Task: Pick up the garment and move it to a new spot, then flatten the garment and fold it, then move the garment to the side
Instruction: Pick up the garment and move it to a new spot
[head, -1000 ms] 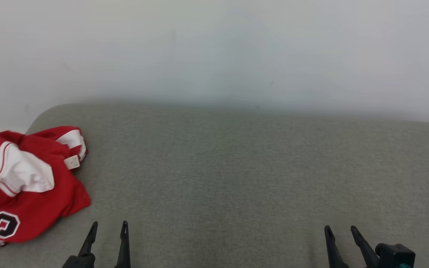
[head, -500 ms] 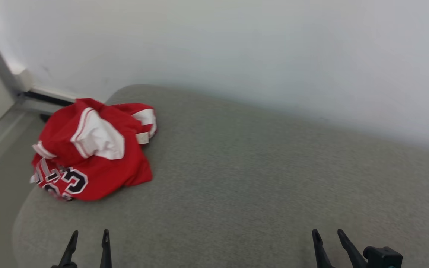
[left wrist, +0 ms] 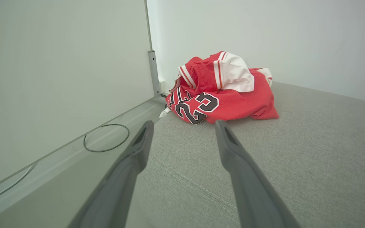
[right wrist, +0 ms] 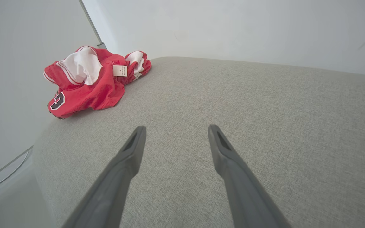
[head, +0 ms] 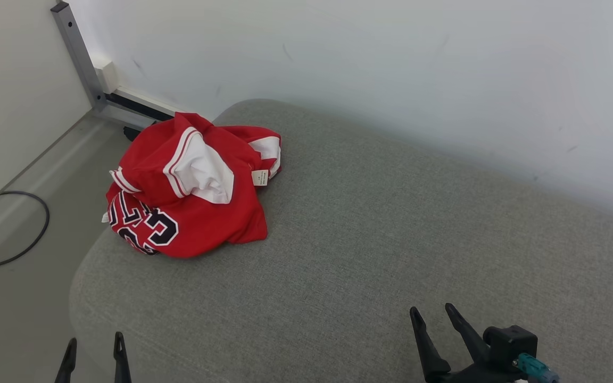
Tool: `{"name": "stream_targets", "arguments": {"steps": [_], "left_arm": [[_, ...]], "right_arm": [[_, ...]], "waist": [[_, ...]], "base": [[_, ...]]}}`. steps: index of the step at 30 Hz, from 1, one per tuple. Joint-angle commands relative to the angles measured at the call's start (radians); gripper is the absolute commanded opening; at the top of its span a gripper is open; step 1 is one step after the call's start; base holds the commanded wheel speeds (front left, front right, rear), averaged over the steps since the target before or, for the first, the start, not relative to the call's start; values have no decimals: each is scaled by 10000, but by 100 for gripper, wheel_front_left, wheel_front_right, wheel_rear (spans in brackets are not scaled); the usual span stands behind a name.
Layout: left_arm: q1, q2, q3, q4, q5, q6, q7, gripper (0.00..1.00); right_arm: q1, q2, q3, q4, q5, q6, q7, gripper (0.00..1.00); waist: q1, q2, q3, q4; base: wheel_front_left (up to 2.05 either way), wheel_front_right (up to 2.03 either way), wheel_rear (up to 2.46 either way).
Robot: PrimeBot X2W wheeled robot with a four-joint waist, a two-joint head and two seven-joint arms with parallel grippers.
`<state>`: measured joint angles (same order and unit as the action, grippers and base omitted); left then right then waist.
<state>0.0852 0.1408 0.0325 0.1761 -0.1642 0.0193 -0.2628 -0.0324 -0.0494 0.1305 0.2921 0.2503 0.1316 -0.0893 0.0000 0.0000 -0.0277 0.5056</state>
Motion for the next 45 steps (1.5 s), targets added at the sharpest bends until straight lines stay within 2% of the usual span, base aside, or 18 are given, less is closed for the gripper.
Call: {"name": "stream_targets", "arguments": {"steps": [1, 6, 10, 14, 16, 17, 18, 19, 26, 28, 33, 37, 42, 45], "left_arm": [[177, -29, 21, -62, -23, 50, -45, 100], [132, -73, 71, -80, 39, -11, -45, 100], [-427, -77, -115, 299, -53, -307, -45, 100], [-1837, 6, -459, 1315, -64, -641, 304, 100], [-2834, 104, -733, 2075, 12, -842, 742, 100], [-3949, 88, -912, 2982, -153, -1034, 1367, 100], [-3949, 88, -912, 2982, -153, -1034, 1367, 100], [-5041, 235, -824, 3817, -419, -1135, 1955, 100], [-8247, 1231, -986, 5767, -713, -1431, 3536, 100], [-8842, 1562, -1191, 6097, -989, -1481, 4075, 100], [-9920, 2276, -1691, 6019, -2934, -1485, 5679, 100], [-10291, 2772, -1257, 5755, -4744, -1489, 6557, 100], [-10356, 3216, -910, 5893, -5413, -1487, 7007, 100], [-10381, 3363, -816, 6100, -5481, -1304, 7260, 100]], "right_arm": [[-62, -16, 16, 13, -76, -17, -21, 100], [-61, -16, 36, 58, -88, -17, -48, 100], [114, -16, -107, -2, -150, -17, 2, 100], [315, -14, -316, -193, -282, -17, 148, 100], [508, -13, -434, -391, -389, -17, 270, 100], [631, -16, -561, -717, -555, -17, 436, 100], [631, -16, -561, -717, -555, -17, 436, 100], [545, -13, -449, -1197, -838, -17, 787, 100], [243, -379, -270, -2826, -1488, -17, 1946, 100], [189, -525, -285, -3244, -1569, -17, 2199, 100], [93, -785, -406, -4210, -1710, -17, 2554, 100], [31, -787, -372, -4659, -1732, -17, 2657, 100], [-8, -665, -160, -4682, -1717, -17, 2529, 100], [-61, -587, -13, -4576, -1724, -17, 2448, 100]], "waist": [[0, 0, 47, 43], [0, 0, 35, 28], [0, 0, 52, 30], [0, 0, 139, 72], [0, 0, 235, 87], [0, 0, 487, 60], [0, 0, 487, 60], [0, 0, 1042, -309], [0, 0, 2905, -1662], [0, 0, 3396, -1935], [0, 0, 4513, -2374], [0, 0, 5299, -2583], [0, 0, 5667, -2833], [0, 0, 5802, -2976]], "base": [[0, 0, 0], [0, 0, 0], [0, 0, 0], [0, 0, 0], [0, 0, 0], [0, 0, 0], [0, 0, 0], [0, 0, 0], [0, 0, 0], [0, 0, 0], [0, 0, 0], [0, 0, 0], [0, 0, 0], [0, 0, 0]]}}
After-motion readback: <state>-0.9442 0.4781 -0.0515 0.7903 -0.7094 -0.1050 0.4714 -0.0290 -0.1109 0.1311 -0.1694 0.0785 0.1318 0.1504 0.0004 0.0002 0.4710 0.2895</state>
